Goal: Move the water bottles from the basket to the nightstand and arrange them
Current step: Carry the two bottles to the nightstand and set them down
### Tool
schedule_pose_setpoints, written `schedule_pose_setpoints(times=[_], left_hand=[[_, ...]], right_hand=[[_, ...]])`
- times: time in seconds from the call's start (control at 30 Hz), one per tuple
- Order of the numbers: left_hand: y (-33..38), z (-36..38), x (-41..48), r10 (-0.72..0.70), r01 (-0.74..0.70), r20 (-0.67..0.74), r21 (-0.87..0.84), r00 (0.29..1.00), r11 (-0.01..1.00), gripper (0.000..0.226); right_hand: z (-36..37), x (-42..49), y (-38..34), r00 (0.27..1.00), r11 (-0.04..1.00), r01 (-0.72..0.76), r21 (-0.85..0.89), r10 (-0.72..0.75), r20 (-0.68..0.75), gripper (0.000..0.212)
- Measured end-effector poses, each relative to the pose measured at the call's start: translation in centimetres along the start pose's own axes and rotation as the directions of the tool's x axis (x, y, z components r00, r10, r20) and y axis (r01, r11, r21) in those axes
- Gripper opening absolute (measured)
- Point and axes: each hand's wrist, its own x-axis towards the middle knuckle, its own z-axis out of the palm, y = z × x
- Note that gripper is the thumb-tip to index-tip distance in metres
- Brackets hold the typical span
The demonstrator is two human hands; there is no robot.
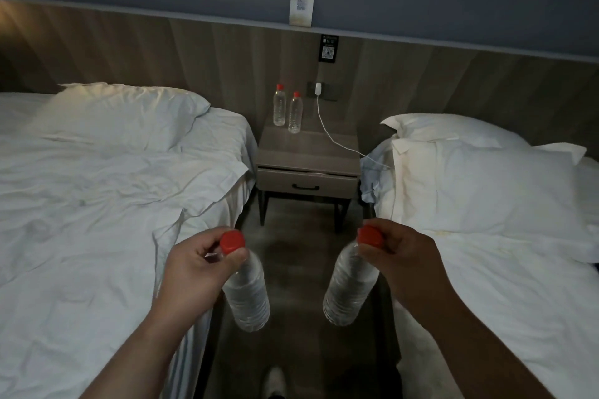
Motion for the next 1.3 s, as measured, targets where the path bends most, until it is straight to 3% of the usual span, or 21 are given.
schedule_pose_setpoints(times=[0.3,0.4,0.47,0.67,0.9,1.3], left_hand=[[1.4,5.5,12.7,0.126,-0.141,0.114,0.137,0.985,0.98,0.02],[1.5,8.2,15.7,0.111,-0.124,0.108,0.121,0.988,0.985,0.038],[1.8,10.1,17.6,0.103,-0.112,0.097,0.096,0.99,0.989,0.027],[2.7,14.4,23.4,0.069,-0.069,0.012,0.024,0.998,0.997,0.035],[4.9,17.5,29.0,0.07,-0.071,-0.136,-0.001,0.988,0.998,0.021],[1.5,17.4,39.8,-0.043,0.041,-0.241,-0.013,0.97,0.999,0.019]], right_hand=[[-1.6,9.9,0.2,0.993,0.999,-0.046,0.027,0.049,-0.106,0.034],[-2.6,13.2,1.3,0.991,0.997,-0.069,0.026,0.072,-0.116,0.033],[-3.3,15.8,1.9,0.993,0.998,-0.07,-0.001,0.069,-0.099,0.033],[-6.0,24.6,3.8,0.996,0.996,-0.085,0.014,0.085,-0.034,0.033],[-7.7,34.3,3.3,0.996,1.0,-0.007,0.013,0.006,0.087,0.03],[-3.0,47.1,3.5,0.973,0.999,-0.044,0.028,0.036,0.229,0.03]])
